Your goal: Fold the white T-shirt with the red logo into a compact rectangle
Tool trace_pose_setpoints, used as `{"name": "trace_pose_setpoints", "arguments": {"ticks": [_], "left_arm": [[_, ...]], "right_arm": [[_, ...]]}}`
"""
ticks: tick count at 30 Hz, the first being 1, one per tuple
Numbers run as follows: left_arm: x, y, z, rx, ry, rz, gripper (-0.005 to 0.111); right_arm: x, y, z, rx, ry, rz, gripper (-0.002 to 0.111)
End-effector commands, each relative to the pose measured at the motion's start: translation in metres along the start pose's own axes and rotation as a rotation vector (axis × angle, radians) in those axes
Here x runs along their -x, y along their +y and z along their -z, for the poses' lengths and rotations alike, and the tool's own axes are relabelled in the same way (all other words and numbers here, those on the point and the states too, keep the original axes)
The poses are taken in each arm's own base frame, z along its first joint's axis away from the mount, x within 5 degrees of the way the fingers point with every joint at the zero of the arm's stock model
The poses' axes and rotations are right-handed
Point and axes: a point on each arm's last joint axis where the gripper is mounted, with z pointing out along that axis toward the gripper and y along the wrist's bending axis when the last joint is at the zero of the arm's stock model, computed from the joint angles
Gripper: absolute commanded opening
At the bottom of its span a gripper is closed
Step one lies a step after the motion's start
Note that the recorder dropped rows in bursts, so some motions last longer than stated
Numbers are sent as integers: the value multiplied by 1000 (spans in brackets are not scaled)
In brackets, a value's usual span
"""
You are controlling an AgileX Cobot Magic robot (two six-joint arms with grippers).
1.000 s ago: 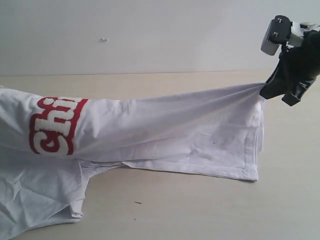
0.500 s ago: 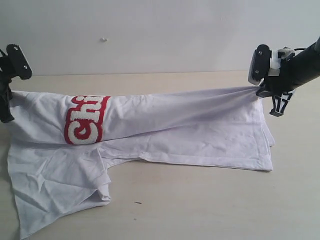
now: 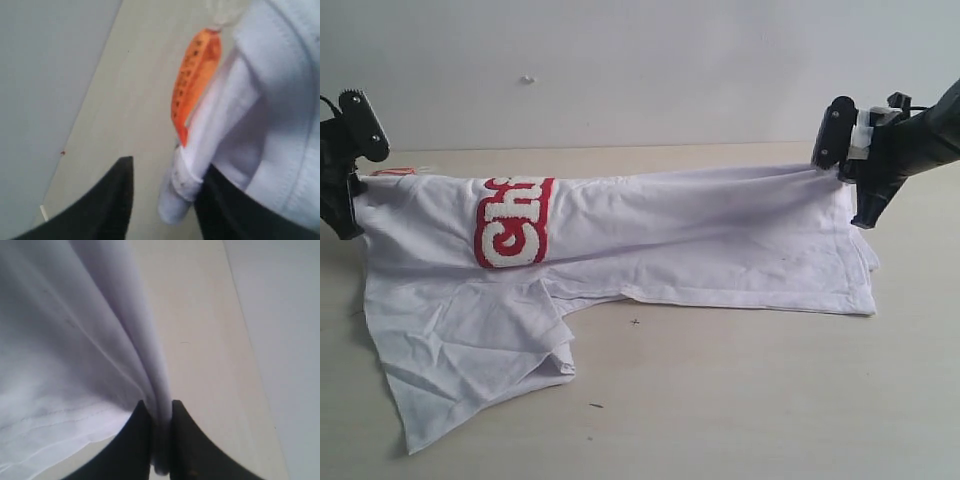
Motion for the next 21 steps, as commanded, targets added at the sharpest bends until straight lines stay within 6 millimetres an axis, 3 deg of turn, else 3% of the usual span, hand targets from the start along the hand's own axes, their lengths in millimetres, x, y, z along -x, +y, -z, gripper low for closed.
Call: {"name": "trace_pose_setpoints", "arguments": {"ticks": [1,5,8,14,21], "left_arm": [[-5,2,-3,4,1,82,60],[-5,1,-3,-4,8,200,68],[-6,0,-3,-14,16,333,74],[-3,13,0,-39,79,580,72],[-3,17,3,-82,144,602,72]], "right_arm": [[2,-6,0,-61,4,2,25],[3,-6,0,-61,1,-9,46],[3,-6,0,-61,-1,-48,55],[3,-9,0,-89,-10,-234,57],[5,-13,1,-110,-36,-390,57]]}}
